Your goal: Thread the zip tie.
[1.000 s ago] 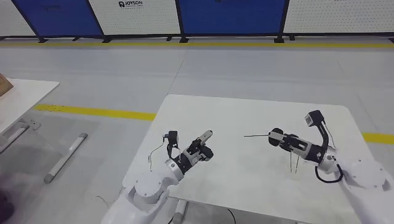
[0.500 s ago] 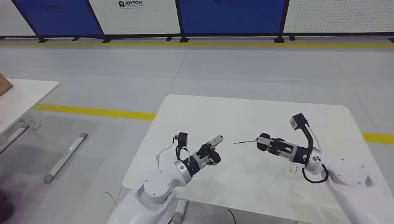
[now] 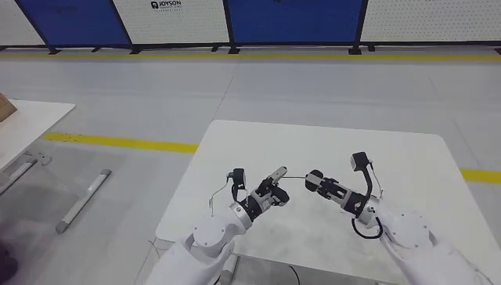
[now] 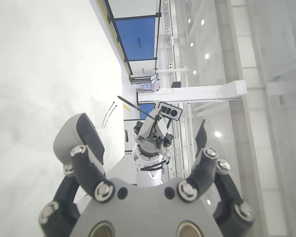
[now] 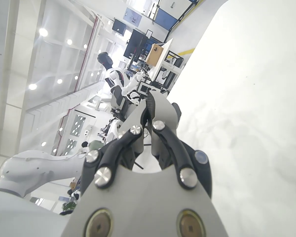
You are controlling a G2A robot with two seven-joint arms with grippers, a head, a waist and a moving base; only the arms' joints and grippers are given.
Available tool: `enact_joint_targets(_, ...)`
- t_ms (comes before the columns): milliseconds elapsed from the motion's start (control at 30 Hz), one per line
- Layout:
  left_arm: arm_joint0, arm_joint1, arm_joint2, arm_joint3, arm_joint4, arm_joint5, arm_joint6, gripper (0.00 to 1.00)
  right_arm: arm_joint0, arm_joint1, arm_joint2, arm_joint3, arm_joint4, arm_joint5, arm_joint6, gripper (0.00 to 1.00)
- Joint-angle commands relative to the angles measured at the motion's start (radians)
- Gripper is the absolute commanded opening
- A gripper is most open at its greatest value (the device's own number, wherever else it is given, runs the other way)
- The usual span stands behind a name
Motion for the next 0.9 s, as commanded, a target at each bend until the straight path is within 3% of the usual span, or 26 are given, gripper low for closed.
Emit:
enact_joint_targets(0,0.000,0.000,0.000,0.000,0.000,0.000,0.000,1.00,0.000,0.000,0.000,0.000,0.000,0.000,0.000,0.00)
enact_joint_targets(167,0.000,0.000,0.000,0.000,0.000,0.000,0.000,1.00,0.000,0.000,0.000,0.000,0.000,0.000,0.000,0.00)
enact_joint_targets(233,0.004,-0.003,0.000,-0.001,-0.001,-0.031,0.036,1.00,0.000,0.000,0.000,0.000,0.000,0.000,0.000,0.00)
enact_joint_targets(400,-0.006,-0.014,0.033,0.010,-0.024,-0.056,0.088,1.00,0.000,0.000,0.000,0.000,0.000,0.000,0.000,0.00)
enact_joint_targets(500,-0.034,-0.020,0.053,0.025,-0.048,-0.019,0.099,1.00,0.000,0.000,0.000,0.000,0.000,0.000,0.000,0.00)
enact_joint_targets(867,-0.034,-0.020,0.053,0.025,-0.048,-0.019,0.099,1.00,0.000,0.000,0.000,0.000,0.000,0.000,0.000,0.00)
